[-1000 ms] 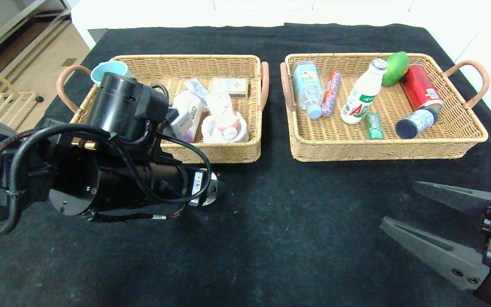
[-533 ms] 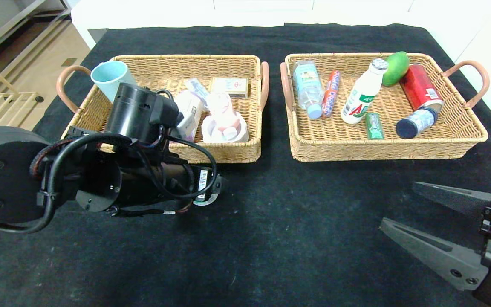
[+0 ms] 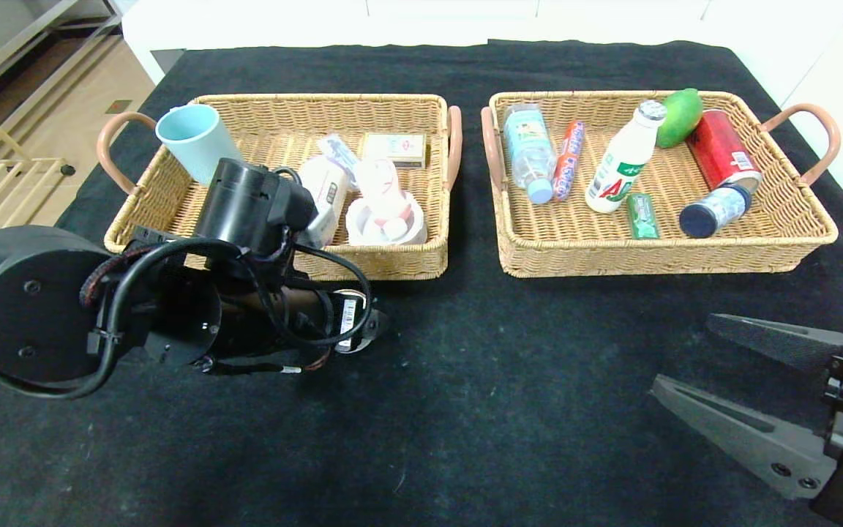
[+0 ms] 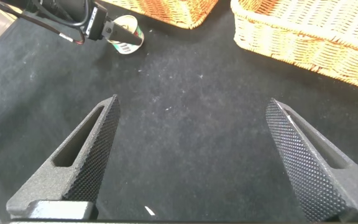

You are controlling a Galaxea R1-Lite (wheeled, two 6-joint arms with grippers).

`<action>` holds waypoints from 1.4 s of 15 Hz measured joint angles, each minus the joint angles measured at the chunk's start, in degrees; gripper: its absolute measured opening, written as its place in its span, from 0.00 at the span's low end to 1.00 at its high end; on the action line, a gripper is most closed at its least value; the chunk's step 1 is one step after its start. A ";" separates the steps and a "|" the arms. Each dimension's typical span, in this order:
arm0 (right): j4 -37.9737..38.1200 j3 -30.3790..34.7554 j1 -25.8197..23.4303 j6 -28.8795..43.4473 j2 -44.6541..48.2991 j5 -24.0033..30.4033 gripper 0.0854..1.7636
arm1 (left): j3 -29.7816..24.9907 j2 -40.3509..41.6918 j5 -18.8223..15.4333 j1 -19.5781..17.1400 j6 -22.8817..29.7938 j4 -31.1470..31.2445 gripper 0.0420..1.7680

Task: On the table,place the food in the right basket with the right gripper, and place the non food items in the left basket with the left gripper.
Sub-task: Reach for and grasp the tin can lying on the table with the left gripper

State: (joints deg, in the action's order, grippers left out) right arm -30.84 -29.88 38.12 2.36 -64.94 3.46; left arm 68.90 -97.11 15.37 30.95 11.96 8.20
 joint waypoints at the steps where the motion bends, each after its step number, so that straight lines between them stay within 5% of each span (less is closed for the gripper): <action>1: -0.07 0.00 0.00 0.02 0.00 0.01 0.97 | 0.00 -0.16 0.00 -0.04 0.00 0.02 0.97; 6: -0.07 0.00 0.00 0.02 0.00 0.04 0.97 | 0.00 -0.66 0.06 0.00 -0.06 0.00 0.97; 9: -0.09 0.00 0.00 0.00 0.00 0.01 0.97 | -0.22 -0.84 0.02 0.02 -0.13 -0.09 0.72; 11: -0.07 0.00 0.00 0.00 0.00 0.01 0.97 | -0.30 -0.88 0.02 0.02 -0.11 -0.07 0.64; 21: -0.07 -0.02 0.00 0.00 0.06 0.01 0.97 | -0.49 -1.18 0.04 0.13 -0.17 -0.11 0.63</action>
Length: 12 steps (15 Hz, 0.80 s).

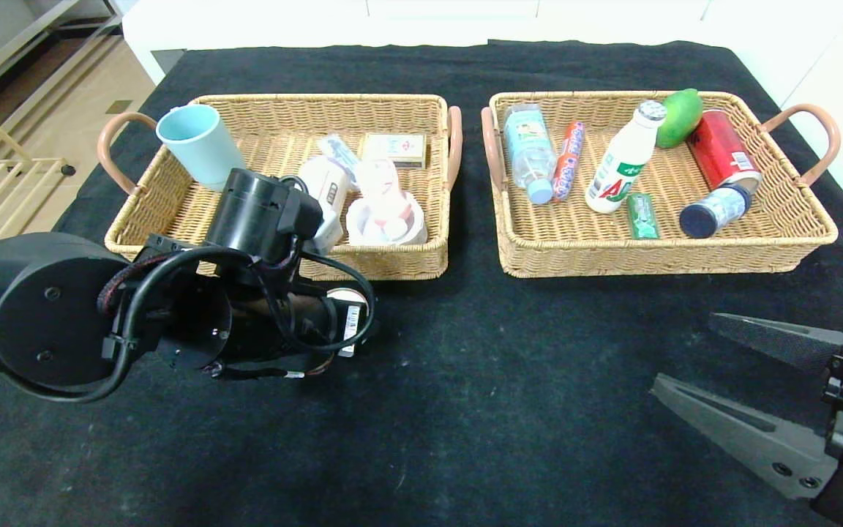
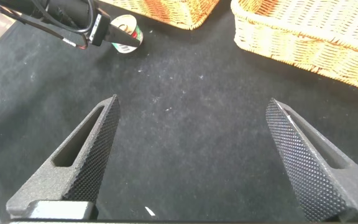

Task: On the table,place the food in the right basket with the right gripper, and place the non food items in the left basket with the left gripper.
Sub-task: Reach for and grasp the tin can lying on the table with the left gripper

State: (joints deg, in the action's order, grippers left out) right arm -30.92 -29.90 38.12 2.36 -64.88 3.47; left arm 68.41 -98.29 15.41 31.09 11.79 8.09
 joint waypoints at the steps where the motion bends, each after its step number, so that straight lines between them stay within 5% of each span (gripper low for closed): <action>1: 0.00 -0.02 0.00 -0.02 0.09 0.05 0.97 | -0.04 0.04 -0.01 0.06 0.00 0.02 0.63; 6: 0.38 -0.13 0.05 -1.49 1.29 0.24 0.97 | -0.59 2.35 -0.89 0.66 -0.35 0.44 0.62; 12: 0.74 -0.50 -0.12 -1.93 1.90 0.11 0.97 | -1.66 6.70 -0.80 7.58 -0.30 0.22 0.62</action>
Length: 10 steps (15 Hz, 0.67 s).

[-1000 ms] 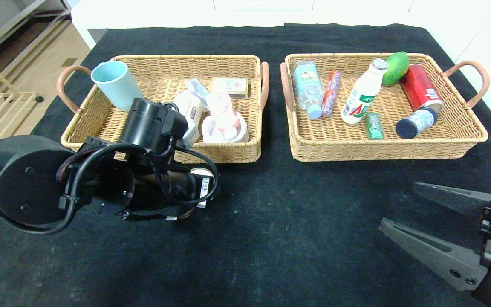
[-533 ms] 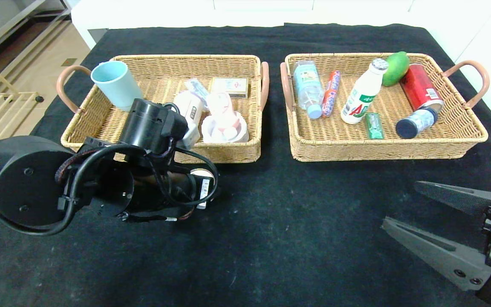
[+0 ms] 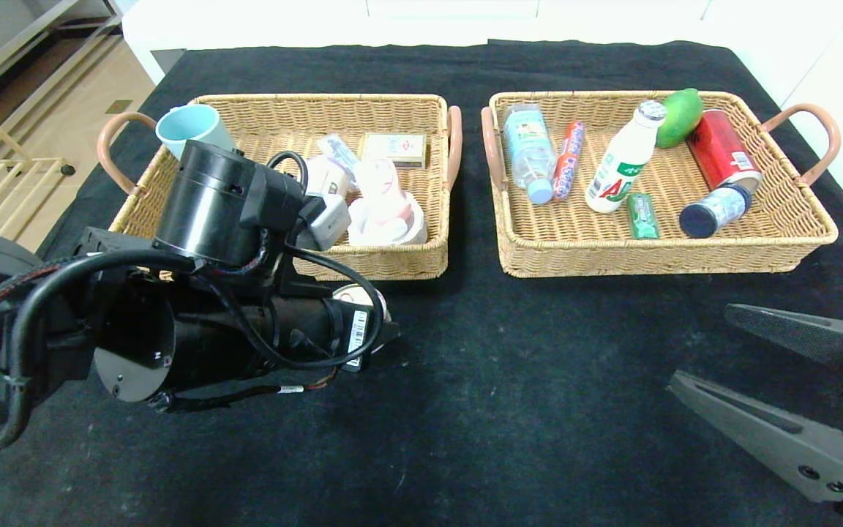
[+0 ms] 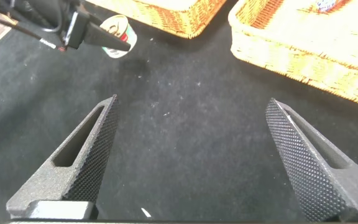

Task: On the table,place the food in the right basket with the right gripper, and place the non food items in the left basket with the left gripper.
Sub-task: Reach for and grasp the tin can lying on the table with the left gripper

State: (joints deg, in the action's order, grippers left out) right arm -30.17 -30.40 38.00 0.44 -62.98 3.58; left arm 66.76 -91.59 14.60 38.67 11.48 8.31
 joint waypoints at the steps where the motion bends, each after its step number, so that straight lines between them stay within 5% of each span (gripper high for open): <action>1: 0.07 -0.10 -0.18 0.00 0.05 -0.01 0.97 | 0.27 0.07 0.16 1.65 -0.02 -0.09 0.62; 10: 0.05 -1.34 -2.19 -0.04 0.60 -0.01 0.97 | 11.74 -9.33 4.46 12.48 -2.58 0.06 0.62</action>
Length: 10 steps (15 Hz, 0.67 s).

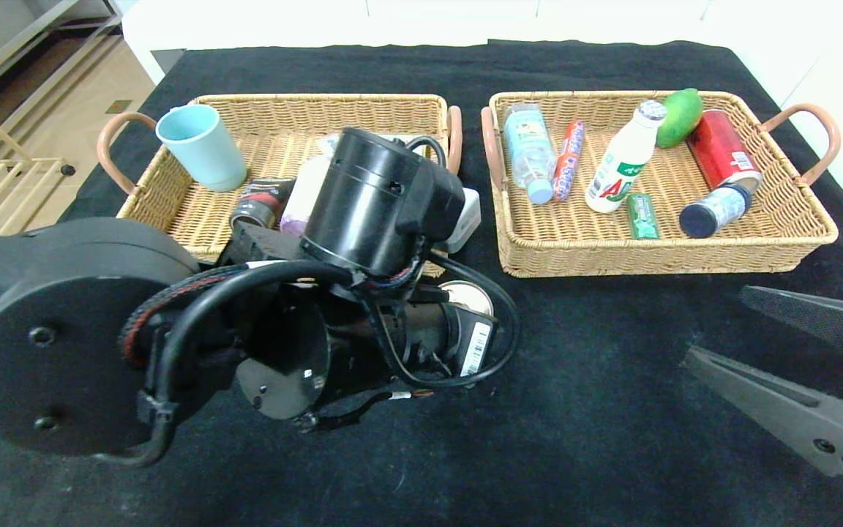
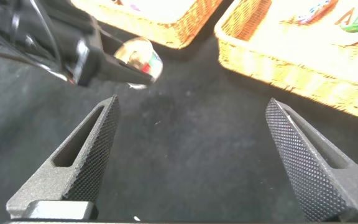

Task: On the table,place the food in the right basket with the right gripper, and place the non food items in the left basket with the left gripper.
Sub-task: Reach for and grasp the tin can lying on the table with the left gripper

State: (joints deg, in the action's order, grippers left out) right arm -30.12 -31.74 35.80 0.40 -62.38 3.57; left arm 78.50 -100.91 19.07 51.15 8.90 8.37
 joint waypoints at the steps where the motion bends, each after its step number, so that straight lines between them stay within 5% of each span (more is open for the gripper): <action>1: 0.00 -0.37 -0.85 0.00 0.01 -0.02 0.97 | 1.27 -1.34 0.28 0.85 -0.41 0.05 0.62; 10: 4.41 -3.75 -5.63 0.01 1.48 -0.02 0.97 | 11.06 -12.45 1.99 4.05 -1.41 0.69 0.62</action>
State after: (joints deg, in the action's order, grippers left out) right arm -25.71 -35.50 30.17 0.41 -60.90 3.55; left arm 89.55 -113.36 21.05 55.20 7.49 9.07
